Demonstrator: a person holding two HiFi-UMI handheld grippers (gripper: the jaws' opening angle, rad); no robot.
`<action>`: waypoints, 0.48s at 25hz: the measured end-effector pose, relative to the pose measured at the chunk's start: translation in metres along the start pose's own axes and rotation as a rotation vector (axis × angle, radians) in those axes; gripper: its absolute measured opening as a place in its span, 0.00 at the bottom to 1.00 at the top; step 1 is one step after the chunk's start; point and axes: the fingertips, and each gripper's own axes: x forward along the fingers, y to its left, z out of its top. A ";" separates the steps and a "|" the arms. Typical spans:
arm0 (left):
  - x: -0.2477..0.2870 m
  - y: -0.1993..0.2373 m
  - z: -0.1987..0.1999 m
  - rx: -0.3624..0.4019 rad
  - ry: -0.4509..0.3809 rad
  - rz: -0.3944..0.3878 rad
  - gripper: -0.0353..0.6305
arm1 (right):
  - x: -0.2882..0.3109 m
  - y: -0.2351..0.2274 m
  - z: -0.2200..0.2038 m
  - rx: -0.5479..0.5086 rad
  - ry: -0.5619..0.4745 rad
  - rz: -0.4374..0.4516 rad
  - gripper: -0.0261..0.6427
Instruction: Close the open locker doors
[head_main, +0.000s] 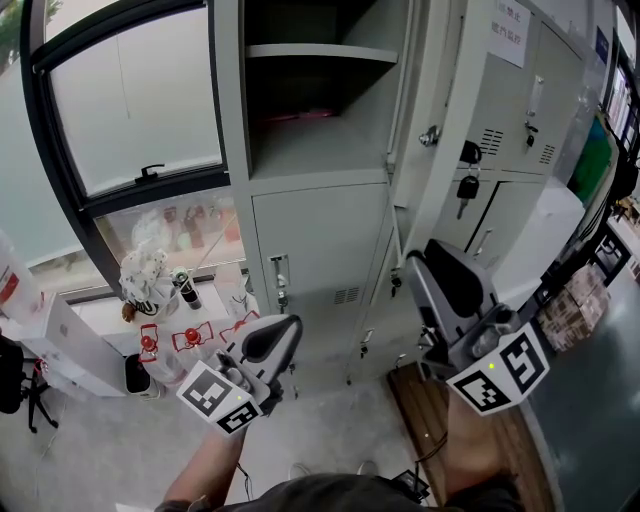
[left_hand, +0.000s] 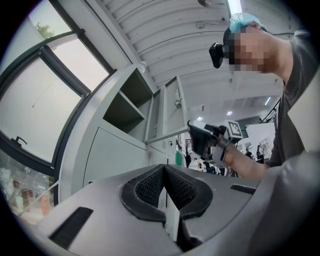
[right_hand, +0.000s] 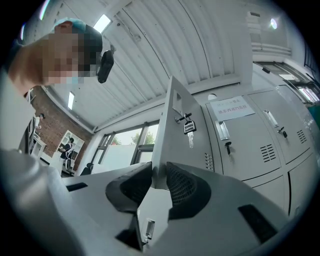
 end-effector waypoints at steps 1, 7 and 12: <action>-0.003 0.002 0.000 0.000 0.000 0.000 0.07 | 0.003 0.002 -0.001 -0.001 0.001 -0.002 0.17; -0.023 0.022 0.005 -0.005 -0.008 0.004 0.07 | 0.024 0.019 -0.008 -0.018 0.010 -0.012 0.17; -0.035 0.034 0.008 -0.009 -0.014 0.006 0.07 | 0.035 0.026 -0.011 -0.007 0.011 -0.020 0.16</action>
